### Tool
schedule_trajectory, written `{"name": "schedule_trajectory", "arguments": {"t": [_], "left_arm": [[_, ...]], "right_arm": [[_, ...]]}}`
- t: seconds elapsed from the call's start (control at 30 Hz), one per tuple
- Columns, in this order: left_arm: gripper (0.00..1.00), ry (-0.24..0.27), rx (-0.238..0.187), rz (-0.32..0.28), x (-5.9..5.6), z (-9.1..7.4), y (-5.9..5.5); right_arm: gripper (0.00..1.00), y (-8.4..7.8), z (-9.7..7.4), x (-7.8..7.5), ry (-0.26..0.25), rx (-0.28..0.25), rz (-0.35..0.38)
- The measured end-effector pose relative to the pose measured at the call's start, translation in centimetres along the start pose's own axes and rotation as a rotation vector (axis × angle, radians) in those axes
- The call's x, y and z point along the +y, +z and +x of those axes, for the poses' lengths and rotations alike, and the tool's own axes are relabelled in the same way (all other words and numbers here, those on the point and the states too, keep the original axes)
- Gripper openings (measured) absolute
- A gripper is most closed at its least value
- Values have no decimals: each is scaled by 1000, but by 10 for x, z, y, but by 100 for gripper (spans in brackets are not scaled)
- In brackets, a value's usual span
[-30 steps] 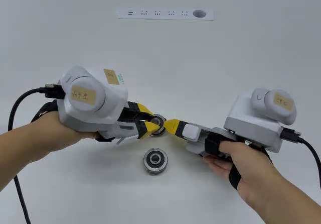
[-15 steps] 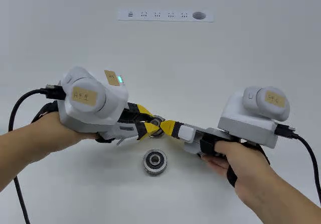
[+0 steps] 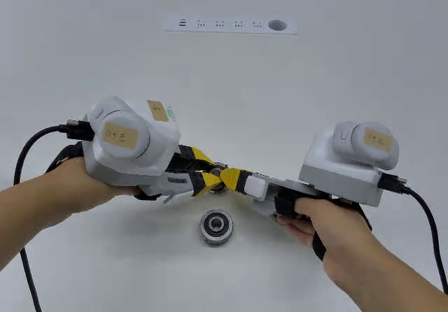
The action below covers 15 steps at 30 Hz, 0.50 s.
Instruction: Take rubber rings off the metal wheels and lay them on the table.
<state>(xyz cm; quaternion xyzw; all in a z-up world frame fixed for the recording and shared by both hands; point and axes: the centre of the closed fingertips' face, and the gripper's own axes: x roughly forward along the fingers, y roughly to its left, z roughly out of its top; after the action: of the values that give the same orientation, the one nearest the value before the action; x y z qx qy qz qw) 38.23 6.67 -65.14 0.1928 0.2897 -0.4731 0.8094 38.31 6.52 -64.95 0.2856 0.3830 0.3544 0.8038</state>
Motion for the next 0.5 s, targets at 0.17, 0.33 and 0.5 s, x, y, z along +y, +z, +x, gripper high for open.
{"name": "schedule_trajectory", "arguments": {"t": [0.17, 0.33, 0.5], "left_arm": [[13, 2, -1, 0, 1, 0, 0], [13, 2, -3, -2, 1, 0, -1], [13, 7, -7, -2, 1, 0, -1]], "right_arm": [[1, 0, -1, 0, -7, -1, 7], [1, 3, -6, 6, 25, -23, 77], [1, 2, -8, 5, 21, -22, 118]]}}
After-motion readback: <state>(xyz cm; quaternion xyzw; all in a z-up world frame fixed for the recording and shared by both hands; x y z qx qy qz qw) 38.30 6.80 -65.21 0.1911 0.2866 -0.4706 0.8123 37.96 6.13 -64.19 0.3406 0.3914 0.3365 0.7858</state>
